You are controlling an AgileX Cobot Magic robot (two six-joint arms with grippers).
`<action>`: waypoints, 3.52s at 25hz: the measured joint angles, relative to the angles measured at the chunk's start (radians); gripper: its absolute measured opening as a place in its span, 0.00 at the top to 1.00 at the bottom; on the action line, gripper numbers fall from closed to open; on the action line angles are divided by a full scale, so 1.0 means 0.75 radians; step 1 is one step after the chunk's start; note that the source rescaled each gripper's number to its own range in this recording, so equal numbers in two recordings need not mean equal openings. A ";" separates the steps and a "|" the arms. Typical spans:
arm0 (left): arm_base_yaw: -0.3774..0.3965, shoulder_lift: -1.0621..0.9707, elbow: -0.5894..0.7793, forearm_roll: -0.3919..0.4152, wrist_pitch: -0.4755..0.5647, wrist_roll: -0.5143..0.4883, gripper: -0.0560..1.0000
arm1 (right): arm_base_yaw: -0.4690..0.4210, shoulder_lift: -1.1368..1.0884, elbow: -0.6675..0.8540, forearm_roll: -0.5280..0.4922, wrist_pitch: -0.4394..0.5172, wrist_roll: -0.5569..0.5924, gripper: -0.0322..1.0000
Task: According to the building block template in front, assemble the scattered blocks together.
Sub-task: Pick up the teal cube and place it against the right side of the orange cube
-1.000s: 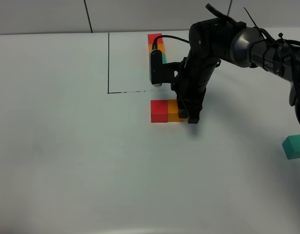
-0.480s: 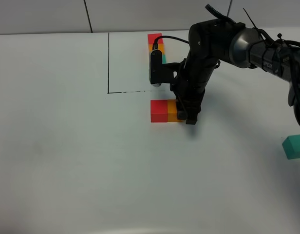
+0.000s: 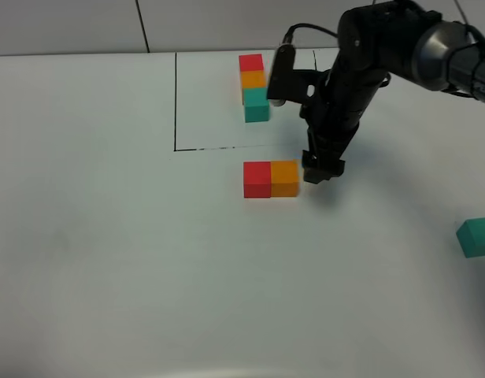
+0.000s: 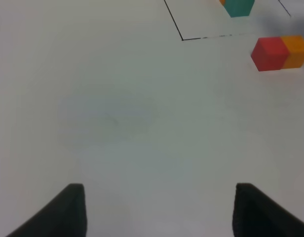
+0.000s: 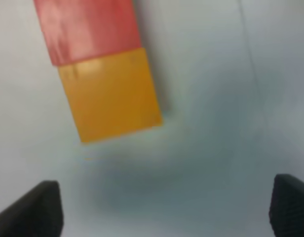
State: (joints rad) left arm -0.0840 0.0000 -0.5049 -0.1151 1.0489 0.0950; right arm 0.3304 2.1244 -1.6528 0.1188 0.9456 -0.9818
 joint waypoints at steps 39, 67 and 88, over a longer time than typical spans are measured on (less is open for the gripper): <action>0.000 0.000 0.000 0.000 0.000 0.000 0.60 | -0.617 -0.480 1.022 -0.086 -0.393 0.948 0.27; 0.000 0.000 0.000 0.000 0.000 0.000 0.60 | -0.100 -0.416 0.641 -0.332 -0.236 0.204 0.95; 0.000 0.000 0.000 0.000 0.000 0.000 0.60 | 0.033 0.112 -0.011 -0.148 0.098 -0.222 0.95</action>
State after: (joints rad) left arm -0.0840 0.0000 -0.5049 -0.1151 1.0489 0.0950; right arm 0.3553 2.2084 -1.6613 0.0077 1.0188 -1.1483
